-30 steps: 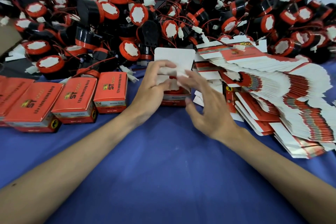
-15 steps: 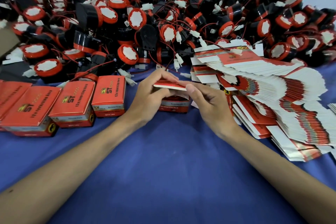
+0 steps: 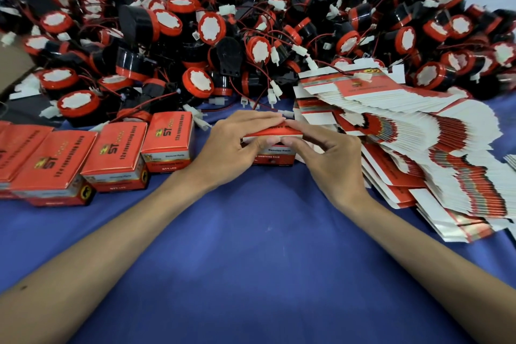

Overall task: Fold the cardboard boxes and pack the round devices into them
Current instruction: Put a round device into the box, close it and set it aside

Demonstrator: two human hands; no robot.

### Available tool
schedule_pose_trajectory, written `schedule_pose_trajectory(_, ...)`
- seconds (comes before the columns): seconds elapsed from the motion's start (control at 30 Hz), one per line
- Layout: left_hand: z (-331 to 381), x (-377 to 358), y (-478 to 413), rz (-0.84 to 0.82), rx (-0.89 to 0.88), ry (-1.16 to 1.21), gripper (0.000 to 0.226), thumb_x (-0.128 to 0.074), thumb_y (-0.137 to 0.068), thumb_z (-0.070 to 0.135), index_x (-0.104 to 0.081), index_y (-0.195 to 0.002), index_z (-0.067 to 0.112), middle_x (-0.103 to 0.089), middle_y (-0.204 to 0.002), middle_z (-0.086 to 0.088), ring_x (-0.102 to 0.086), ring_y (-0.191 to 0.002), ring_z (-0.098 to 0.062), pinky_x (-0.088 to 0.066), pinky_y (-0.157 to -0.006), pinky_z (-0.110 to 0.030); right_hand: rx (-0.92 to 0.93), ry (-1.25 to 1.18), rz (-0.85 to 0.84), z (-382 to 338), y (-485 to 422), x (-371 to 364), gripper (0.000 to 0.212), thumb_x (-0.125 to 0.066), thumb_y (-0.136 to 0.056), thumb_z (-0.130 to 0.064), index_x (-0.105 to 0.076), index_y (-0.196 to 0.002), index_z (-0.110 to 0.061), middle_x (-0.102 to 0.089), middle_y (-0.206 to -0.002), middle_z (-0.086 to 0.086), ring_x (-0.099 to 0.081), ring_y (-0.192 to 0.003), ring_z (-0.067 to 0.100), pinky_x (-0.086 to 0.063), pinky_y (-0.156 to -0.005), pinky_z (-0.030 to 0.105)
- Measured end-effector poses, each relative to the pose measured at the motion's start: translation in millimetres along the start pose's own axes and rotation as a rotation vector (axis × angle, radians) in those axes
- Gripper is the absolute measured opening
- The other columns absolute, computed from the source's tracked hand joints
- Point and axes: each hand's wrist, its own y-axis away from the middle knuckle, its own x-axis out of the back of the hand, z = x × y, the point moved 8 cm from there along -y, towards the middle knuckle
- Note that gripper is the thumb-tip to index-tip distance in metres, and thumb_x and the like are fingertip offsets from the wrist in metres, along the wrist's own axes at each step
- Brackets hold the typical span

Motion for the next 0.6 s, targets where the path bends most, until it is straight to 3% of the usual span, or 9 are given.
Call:
schedule_pose_trajectory(0.17,-1.2,-0.7,0.6,-0.005,-0.006,0.045,0.033,-0.061,-0.093,0.012,-0.061,-0.125,0.007,-0.057,-0.125,0.009,-0.049,-0.128,-0.011,-0.035,-0.110,-0.025,0.173,0.194,0.064,-10.3,5.3,0.9,0.032,-0.077,-0.080,-0.015,-0.071,-0.110,-0.007,-0.074,-0.092,0.001,-0.054,-0.085,0.018,-0.044,-0.077,0.022)
schedule_pose_trajectory(0.3,-0.9,-0.1,1.2,0.001,-0.008,0.085,0.032,-0.061,-0.092,0.007,-0.061,-0.124,0.004,-0.060,-0.127,0.002,-0.049,-0.129,-0.011,-0.035,-0.112,-0.028,0.330,0.340,0.111,-19.3,11.1,-2.6,0.028,-0.074,-0.082,-0.018,-0.073,-0.107,-0.007,-0.074,-0.090,0.003,-0.058,-0.078,0.029,-0.045,-0.072,0.026)
schedule_pose_trajectory(0.4,2.6,1.3,1.8,0.017,-0.041,0.060,0.034,-0.065,-0.088,0.010,-0.063,-0.122,0.004,-0.062,-0.125,0.000,-0.052,-0.126,-0.013,-0.038,-0.110,-0.032,0.346,0.367,0.142,-20.9,12.6,-0.9,0.027,-0.073,-0.082,-0.021,-0.074,-0.105,-0.007,-0.074,-0.085,0.004,-0.061,-0.075,0.030,-0.053,-0.060,0.036)
schedule_pose_trajectory(0.5,4.7,-0.7,3.3,-0.005,-0.086,-0.018,0.039,-0.064,-0.086,0.014,-0.063,-0.124,0.004,-0.062,-0.128,-0.002,-0.053,-0.126,-0.016,-0.038,-0.109,-0.033,0.375,0.377,0.171,-23.2,15.6,-0.4,0.025,-0.077,-0.077,-0.012,-0.075,-0.101,-0.005,-0.074,-0.078,0.007,-0.065,-0.068,0.029,-0.055,-0.052,0.038)
schedule_pose_trajectory(0.6,5.7,-4.9,3.6,-0.031,-0.113,-0.070,0.039,-0.064,-0.090,0.012,-0.060,-0.127,0.003,-0.060,-0.131,-0.004,-0.051,-0.126,-0.020,-0.037,-0.110,-0.033,0.393,0.419,0.140,-22.9,18.1,-3.1,0.026,-0.074,-0.080,-0.010,-0.073,-0.105,-0.002,-0.075,-0.090,0.013,-0.071,-0.070,0.031,-0.057,-0.050,0.039)
